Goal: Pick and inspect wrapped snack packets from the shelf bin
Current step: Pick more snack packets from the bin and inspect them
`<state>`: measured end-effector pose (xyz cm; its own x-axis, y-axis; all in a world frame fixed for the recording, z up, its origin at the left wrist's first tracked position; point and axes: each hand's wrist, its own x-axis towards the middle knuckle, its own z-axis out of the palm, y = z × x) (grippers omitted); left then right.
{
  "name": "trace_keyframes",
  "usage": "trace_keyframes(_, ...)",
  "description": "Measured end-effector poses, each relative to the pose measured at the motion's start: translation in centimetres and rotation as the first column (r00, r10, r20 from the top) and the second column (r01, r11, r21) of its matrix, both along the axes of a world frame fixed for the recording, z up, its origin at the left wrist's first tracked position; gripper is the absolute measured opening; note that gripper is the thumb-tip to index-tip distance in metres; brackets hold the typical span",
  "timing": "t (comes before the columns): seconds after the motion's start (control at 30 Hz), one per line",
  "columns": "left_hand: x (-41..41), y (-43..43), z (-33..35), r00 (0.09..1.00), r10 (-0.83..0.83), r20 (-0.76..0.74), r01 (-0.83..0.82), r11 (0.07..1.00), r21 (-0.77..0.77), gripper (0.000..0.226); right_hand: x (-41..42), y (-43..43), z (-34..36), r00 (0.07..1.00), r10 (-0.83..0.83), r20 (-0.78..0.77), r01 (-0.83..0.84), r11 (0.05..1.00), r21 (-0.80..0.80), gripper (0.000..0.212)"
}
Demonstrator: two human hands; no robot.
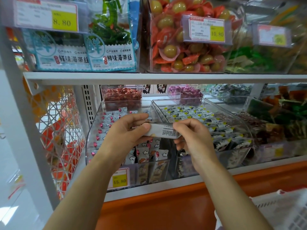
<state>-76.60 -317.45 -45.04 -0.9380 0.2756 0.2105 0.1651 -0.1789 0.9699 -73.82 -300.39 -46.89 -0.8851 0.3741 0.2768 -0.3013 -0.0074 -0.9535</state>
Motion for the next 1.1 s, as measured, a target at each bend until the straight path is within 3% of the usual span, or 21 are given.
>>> trace_keyframes(0.23, 0.6, 0.2, 0.4, 0.996, -0.028, -0.081, 0.015, 0.987, -0.158, 0.031, 0.1, 0.1, -0.3, 0.995, -0.095, -0.041, 0.100, 0.986, 0.132, 0.018)
trace_keyframes(0.43, 0.6, 0.6, 0.4, 0.993, 0.081, -0.083, -0.101, 0.955, -0.279, 0.014, 0.4, -0.1, -0.3, 0.992, -0.059, -0.114, 0.084, 0.971, 0.226, 0.021)
trace_keyframes(0.57, 0.7, 0.5, 0.5, 0.989, 0.133, -0.058, -0.144, 0.950, -0.277, 0.010, 0.5, -0.1, -0.2, 0.989, -0.040, -0.142, 0.079, 0.956, 0.282, 0.020)
trace_keyframes(0.73, 0.5, -0.6, 0.8, 0.998, 0.062, 0.019, -0.057, 0.976, -0.211, 0.015, 0.5, -0.1, -0.1, 0.991, 0.008, -0.137, 0.028, 0.966, 0.258, 0.021)
trace_keyframes(0.9, 0.2, -0.7, 0.5, 0.998, 0.067, -0.004, -0.066, 0.976, -0.208, 0.019, 0.5, -0.3, -0.2, 0.993, -0.010, -0.114, 0.036, 0.973, 0.229, 0.018)
trace_keyframes(1.0, 0.2, -0.6, 0.4, 0.998, 0.012, -0.062, -0.029, 0.961, -0.276, 0.012, 0.4, -0.4, -0.2, 0.997, -0.024, -0.077, 0.035, 0.990, 0.140, 0.017)
trace_keyframes(1.1, -0.1, -0.7, 0.2, 0.997, -0.005, -0.081, -0.019, 0.956, -0.293, 0.022, 0.5, -0.1, 0.0, 0.997, 0.075, -0.016, -0.075, 0.997, 0.018, 0.016)
